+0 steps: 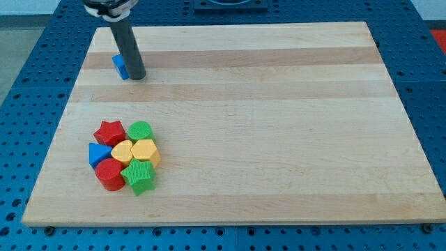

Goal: Move the blue cube to the top left

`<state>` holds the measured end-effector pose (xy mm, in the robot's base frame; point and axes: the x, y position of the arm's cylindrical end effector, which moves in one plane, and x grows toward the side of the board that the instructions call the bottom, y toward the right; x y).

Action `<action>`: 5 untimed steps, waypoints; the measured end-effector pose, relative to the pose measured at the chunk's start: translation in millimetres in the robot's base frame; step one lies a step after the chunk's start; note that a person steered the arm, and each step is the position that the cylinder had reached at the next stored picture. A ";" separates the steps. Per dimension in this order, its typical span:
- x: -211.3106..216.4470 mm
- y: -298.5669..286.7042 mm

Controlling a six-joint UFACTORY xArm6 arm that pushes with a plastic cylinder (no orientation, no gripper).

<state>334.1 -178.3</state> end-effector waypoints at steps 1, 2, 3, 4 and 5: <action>-8.7 -3.2; -8.7 -29.7; -8.6 -39.1; -4.9 -40.8; 10.3 -41.3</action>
<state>344.4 -219.7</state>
